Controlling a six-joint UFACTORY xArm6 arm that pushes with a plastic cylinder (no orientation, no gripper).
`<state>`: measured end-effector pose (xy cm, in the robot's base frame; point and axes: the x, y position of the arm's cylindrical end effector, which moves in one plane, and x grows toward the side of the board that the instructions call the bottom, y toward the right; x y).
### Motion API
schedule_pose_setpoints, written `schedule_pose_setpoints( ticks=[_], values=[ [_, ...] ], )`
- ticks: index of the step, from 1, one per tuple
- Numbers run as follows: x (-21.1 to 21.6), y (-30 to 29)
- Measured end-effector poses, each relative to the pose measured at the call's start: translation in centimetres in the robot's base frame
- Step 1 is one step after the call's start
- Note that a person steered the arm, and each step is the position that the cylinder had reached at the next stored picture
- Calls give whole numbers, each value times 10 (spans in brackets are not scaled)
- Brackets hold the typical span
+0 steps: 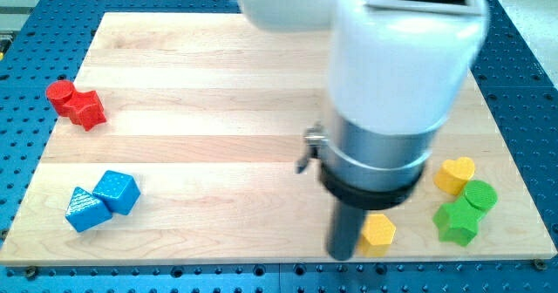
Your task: Separate the triangle from the cube
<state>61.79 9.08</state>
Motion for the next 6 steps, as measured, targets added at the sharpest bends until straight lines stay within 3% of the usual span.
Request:
schedule_pose_setpoints(
  ticks=[1, 2, 4, 5, 6],
  values=[
    [-1, 58],
    [-12, 52],
    [0, -210],
    [-3, -314],
    [-34, -293]
  ],
)
